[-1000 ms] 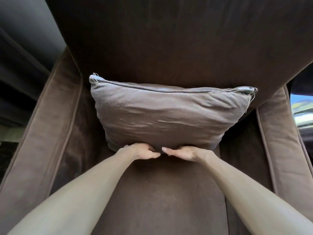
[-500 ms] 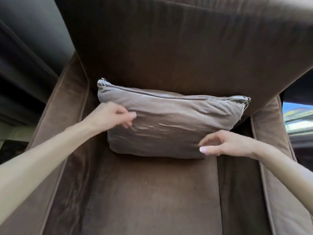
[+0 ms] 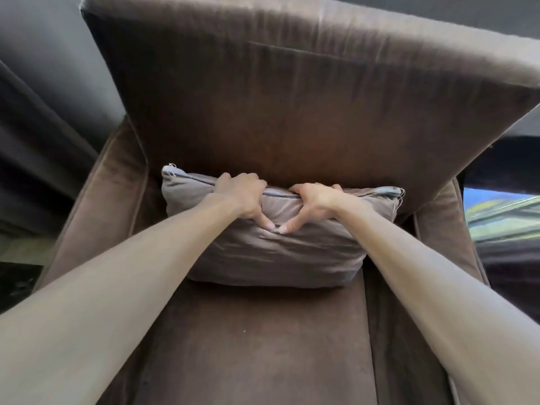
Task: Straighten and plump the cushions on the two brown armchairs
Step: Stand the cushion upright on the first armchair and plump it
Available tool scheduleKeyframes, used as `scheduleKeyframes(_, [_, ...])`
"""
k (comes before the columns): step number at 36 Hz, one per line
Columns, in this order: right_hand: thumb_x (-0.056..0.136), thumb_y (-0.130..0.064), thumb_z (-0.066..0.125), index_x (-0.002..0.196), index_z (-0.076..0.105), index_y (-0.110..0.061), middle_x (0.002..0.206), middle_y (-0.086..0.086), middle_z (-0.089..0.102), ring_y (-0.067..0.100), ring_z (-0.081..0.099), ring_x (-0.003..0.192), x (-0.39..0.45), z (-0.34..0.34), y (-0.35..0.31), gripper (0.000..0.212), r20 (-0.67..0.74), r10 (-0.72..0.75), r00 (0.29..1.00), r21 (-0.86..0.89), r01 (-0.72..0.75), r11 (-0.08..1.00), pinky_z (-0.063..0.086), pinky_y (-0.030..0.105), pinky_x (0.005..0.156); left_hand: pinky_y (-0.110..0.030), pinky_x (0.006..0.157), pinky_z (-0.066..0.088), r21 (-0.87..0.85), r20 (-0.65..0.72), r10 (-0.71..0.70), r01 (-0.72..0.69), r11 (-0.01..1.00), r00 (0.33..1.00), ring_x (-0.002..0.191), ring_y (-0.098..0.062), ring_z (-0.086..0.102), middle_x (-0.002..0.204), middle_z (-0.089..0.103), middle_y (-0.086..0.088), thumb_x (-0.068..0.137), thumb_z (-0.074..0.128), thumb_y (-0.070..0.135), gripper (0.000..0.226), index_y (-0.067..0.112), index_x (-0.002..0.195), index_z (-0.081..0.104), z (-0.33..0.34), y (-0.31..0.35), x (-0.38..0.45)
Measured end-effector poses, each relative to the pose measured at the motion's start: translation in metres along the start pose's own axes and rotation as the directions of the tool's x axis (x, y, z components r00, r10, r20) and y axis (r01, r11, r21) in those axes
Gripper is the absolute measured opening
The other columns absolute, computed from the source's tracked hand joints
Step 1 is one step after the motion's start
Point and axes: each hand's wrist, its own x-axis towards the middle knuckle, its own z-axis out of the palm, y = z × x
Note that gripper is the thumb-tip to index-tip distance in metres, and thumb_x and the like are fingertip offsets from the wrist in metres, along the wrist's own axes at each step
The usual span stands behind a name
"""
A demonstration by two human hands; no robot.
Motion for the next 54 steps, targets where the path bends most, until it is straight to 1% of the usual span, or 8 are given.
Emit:
scheduleKeyframes(11, [0.081, -0.022, 0.063, 0.091, 0.068, -0.023, 0.104, 0.011, 0.072, 0.036, 0.066, 0.107, 0.004, 0.005, 0.008, 0.011, -0.491, 0.015, 0.871, 0.004, -0.015, 1.0, 0.04, 0.045, 0.096, -0.035, 0.071, 0.029, -0.132, -0.402, -0.07, 0.017, 0.991, 0.913, 0.083, -0.023, 0.051, 0.085, 0.045, 0.004, 0.088, 0.065, 0.05, 0.029, 0.022, 0.084, 0.071, 0.006, -0.001, -0.003])
scheduleKeyframes(18, [0.079, -0.018, 0.058, 0.097, 0.074, -0.025, 0.098, 0.006, 0.075, 0.033, 0.065, 0.108, 0.01, 0.029, 0.02, 0.024, -0.518, -0.047, 0.854, -0.044, 0.028, 0.999, 0.033, 0.039, 0.082, -0.034, 0.076, 0.045, -0.221, -0.43, -0.035, -0.068, 0.973, 0.902, 0.103, -0.025, 0.063, 0.113, 0.069, 0.008, 0.09, 0.063, 0.046, 0.024, 0.032, 0.107, 0.075, 0.031, -0.011, -0.002])
scheduleKeyframes(26, [0.089, -0.055, 0.066, 0.111, 0.076, -0.037, 0.111, 0.005, 0.074, 0.035, 0.065, 0.113, 0.003, 0.008, 0.038, 0.03, -0.5, 0.037, 0.865, 0.068, -0.003, 0.998, 0.036, 0.036, 0.075, -0.032, 0.071, 0.036, -0.356, -0.362, -0.141, 0.003, 0.935, 0.921, 0.086, -0.025, 0.059, 0.071, 0.055, 0.007, 0.09, 0.062, 0.052, 0.025, 0.033, 0.093, 0.077, 0.012, -0.014, -0.008])
scheduleKeyframes(30, [0.087, -0.058, 0.068, 0.103, 0.077, -0.033, 0.105, 0.003, 0.074, 0.031, 0.065, 0.108, 0.002, 0.009, 0.042, 0.032, -0.453, 0.031, 0.891, 0.096, 0.014, 0.995, 0.039, 0.037, 0.074, -0.034, 0.076, 0.04, -0.415, -0.296, -0.139, 0.004, 0.91, 0.945, 0.1, -0.023, 0.062, 0.089, 0.072, 0.005, 0.082, 0.068, 0.058, 0.028, 0.035, 0.095, 0.077, 0.011, -0.017, -0.005])
scheduleKeyframes(34, [0.088, -0.054, 0.069, 0.107, 0.073, -0.038, 0.103, -0.004, 0.074, 0.026, 0.064, 0.111, -0.007, 0.008, 0.059, 0.025, -0.34, -0.013, 0.94, 0.055, 0.034, 0.998, 0.047, 0.039, 0.08, -0.038, 0.084, 0.041, -0.303, -0.193, -0.096, 0.034, 0.952, 0.976, 0.121, -0.027, 0.058, 0.122, 0.07, 0.003, 0.082, 0.068, 0.059, 0.042, 0.042, 0.121, 0.068, 0.003, -0.036, -0.012])
scheduleKeyframes(43, [0.092, -0.054, 0.063, 0.108, 0.074, -0.035, 0.107, 0.005, 0.074, 0.032, 0.064, 0.111, -0.018, 0.009, 0.063, 0.028, -0.48, 0.004, 0.877, -0.037, -0.025, 0.999, 0.036, 0.034, 0.075, -0.034, 0.074, 0.037, -0.279, -0.352, -0.115, 0.013, 0.96, 0.929, 0.099, -0.029, 0.063, 0.093, 0.071, 0.0, 0.088, 0.067, 0.045, 0.02, 0.034, 0.103, 0.076, 0.006, -0.039, -0.025])
scheduleKeyframes(50, [0.079, -0.062, 0.074, 0.116, 0.07, -0.043, 0.105, -0.004, 0.073, 0.026, 0.064, 0.11, -0.029, 0.002, 0.105, 0.042, -0.258, 0.103, 0.961, 0.038, -0.096, 0.995, 0.049, 0.039, 0.08, -0.039, 0.091, 0.046, -0.109, 0.039, -0.105, 0.109, 0.988, 0.994, 0.118, -0.027, 0.059, 0.123, 0.066, 0.007, 0.081, 0.066, 0.06, 0.046, 0.049, 0.124, 0.056, -0.009, -0.078, -0.032])
scheduleKeyframes(54, [0.086, -0.058, 0.07, 0.105, 0.074, -0.036, 0.099, 0.0, 0.073, 0.029, 0.065, 0.105, -0.031, 0.007, 0.106, 0.029, -0.426, 0.107, 0.898, -0.016, -0.126, 0.992, 0.042, 0.036, 0.07, -0.039, 0.081, 0.042, -0.113, -0.142, -0.159, 0.144, 0.983, 0.977, 0.107, -0.028, 0.061, 0.11, 0.069, 0.0, 0.091, 0.065, 0.035, 0.017, 0.04, 0.106, 0.072, -0.016, -0.073, -0.038])
